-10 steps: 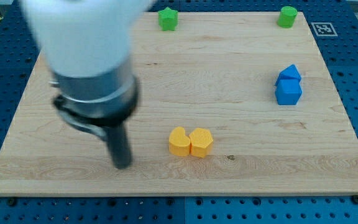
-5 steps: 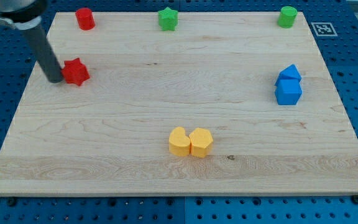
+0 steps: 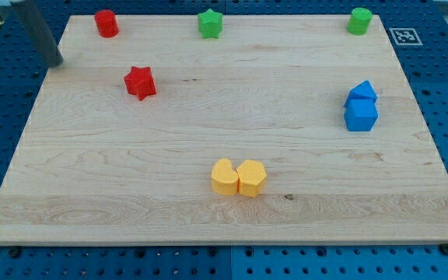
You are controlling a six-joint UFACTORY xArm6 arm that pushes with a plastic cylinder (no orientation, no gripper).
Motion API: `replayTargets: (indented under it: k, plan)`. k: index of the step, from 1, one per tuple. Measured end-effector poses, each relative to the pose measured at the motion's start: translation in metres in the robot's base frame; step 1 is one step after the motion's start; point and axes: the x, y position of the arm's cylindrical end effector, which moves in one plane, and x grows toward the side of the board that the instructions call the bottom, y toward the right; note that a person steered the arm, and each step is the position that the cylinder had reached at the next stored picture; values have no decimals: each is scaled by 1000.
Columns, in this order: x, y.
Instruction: Push the red circle close to the red star
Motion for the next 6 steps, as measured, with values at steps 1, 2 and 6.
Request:
replayTargets:
  k: [1, 2, 6]
  plan:
    - [-36, 2]
    - [-110, 54]
    - [-112, 96]
